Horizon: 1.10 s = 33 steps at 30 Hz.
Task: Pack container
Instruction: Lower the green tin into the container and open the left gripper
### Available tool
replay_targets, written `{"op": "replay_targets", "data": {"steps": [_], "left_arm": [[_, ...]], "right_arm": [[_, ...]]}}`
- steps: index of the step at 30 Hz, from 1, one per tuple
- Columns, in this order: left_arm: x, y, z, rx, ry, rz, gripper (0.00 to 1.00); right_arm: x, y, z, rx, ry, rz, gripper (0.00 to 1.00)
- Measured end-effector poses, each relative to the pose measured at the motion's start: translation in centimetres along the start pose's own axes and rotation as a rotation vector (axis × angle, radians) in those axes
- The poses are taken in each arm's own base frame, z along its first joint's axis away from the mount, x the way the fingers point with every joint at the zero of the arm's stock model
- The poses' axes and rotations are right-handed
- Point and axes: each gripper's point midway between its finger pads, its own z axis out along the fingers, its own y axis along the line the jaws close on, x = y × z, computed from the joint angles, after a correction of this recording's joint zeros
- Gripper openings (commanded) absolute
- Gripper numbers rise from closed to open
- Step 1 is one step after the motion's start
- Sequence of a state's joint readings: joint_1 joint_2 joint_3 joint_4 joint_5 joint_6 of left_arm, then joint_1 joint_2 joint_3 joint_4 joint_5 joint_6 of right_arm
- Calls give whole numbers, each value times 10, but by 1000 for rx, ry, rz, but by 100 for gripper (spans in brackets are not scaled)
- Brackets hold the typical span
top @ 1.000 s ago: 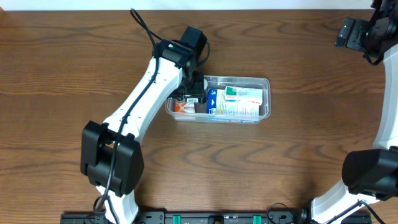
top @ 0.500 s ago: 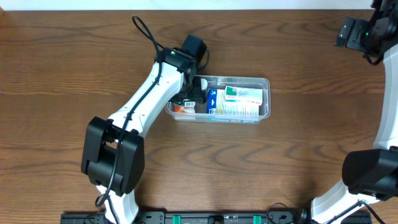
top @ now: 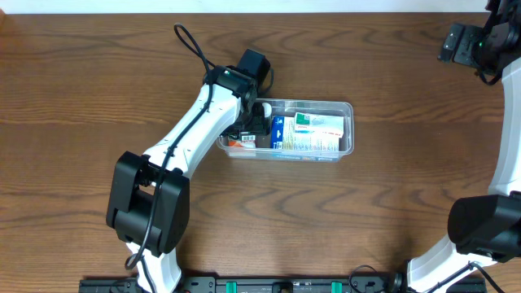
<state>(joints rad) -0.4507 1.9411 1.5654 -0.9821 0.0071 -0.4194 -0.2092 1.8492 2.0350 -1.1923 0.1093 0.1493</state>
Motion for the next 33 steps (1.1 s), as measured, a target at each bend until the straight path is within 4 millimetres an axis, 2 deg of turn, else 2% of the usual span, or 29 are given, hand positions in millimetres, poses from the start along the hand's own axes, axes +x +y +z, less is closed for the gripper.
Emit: {"op": "replay_targets", "data": {"steps": [8, 18, 24, 28, 30, 33], "left_arm": [[0, 0, 0, 0, 0, -2, 76], [0, 0, 0, -1, 1, -3, 77], [12, 9, -5, -26, 53, 4, 79], [10, 17, -32, -10, 29, -2, 99], [7, 24, -56, 9, -21, -19, 98], [4, 32, -103, 55, -133, -40, 98]], "right_arm": [[0, 0, 0, 0, 0, 0, 99], [0, 0, 0, 0, 0, 0, 99], [0, 0, 0, 0, 0, 0, 99], [0, 0, 0, 0, 0, 0, 99], [0, 0, 0, 0, 0, 0, 99], [0, 0, 0, 0, 0, 0, 99]]}}
